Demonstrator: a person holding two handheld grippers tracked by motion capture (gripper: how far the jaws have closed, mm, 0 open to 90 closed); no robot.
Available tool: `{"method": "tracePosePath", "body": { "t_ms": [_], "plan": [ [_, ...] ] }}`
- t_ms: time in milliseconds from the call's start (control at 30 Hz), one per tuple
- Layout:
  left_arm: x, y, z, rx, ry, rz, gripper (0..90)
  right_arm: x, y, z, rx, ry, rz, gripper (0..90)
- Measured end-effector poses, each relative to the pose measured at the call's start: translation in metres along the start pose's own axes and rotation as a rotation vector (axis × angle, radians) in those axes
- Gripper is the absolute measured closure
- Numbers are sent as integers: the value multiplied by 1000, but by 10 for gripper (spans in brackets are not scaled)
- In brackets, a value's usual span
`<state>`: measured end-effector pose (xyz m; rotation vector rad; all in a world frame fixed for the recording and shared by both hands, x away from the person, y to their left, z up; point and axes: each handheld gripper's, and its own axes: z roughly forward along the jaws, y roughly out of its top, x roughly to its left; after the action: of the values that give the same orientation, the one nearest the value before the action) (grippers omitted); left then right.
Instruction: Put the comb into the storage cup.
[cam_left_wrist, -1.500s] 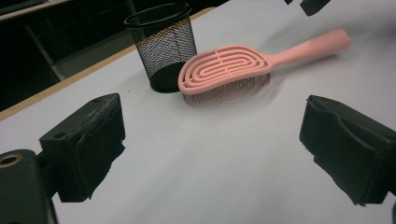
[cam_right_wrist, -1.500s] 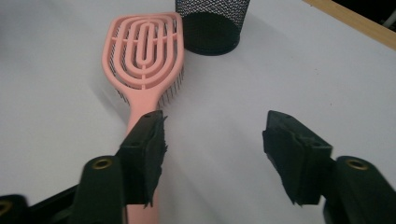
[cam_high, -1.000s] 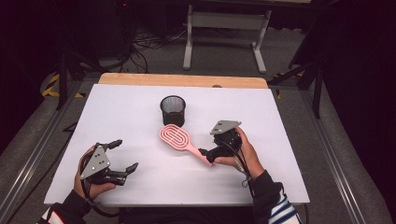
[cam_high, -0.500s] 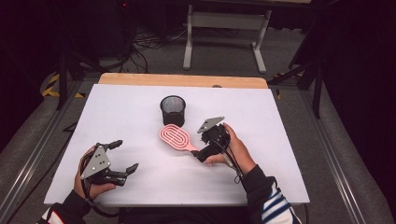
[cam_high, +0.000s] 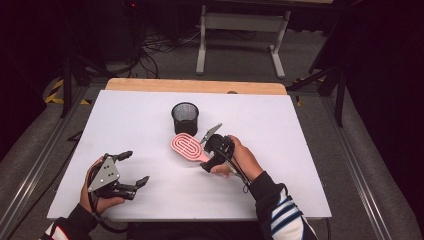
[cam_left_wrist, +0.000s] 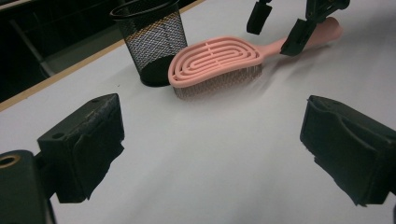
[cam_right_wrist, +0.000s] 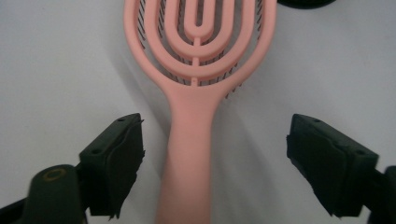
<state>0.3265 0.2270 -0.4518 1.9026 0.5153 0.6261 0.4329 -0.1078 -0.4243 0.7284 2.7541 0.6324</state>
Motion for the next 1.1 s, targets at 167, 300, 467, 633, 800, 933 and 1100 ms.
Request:
{"method": "tracePosePath", "body": {
  "t_ms": [167,300,467,633,800,933,1100],
  "plan": [
    [-1,0,1,4,-6,1,73,0,3,8,34,8,-17,311],
    [0,-1,1,5,-7,6,74,4,5,12,57,21,-39,380],
    [-1,0,2,12,-10,9,74,6,10,13,77,45,-53,498],
    [-1,0,2,14,-18,13,74,1,12,14,85,84,-23,606],
    [-3,0,4,20,-31,23,74,-3,12,15,81,83,-14,690],
    [-2,-1,4,22,-33,12,75,0,12,14,75,70,-19,694],
    [-1,-1,4,23,-33,11,76,4,8,13,49,41,-35,695]
  ]
}}
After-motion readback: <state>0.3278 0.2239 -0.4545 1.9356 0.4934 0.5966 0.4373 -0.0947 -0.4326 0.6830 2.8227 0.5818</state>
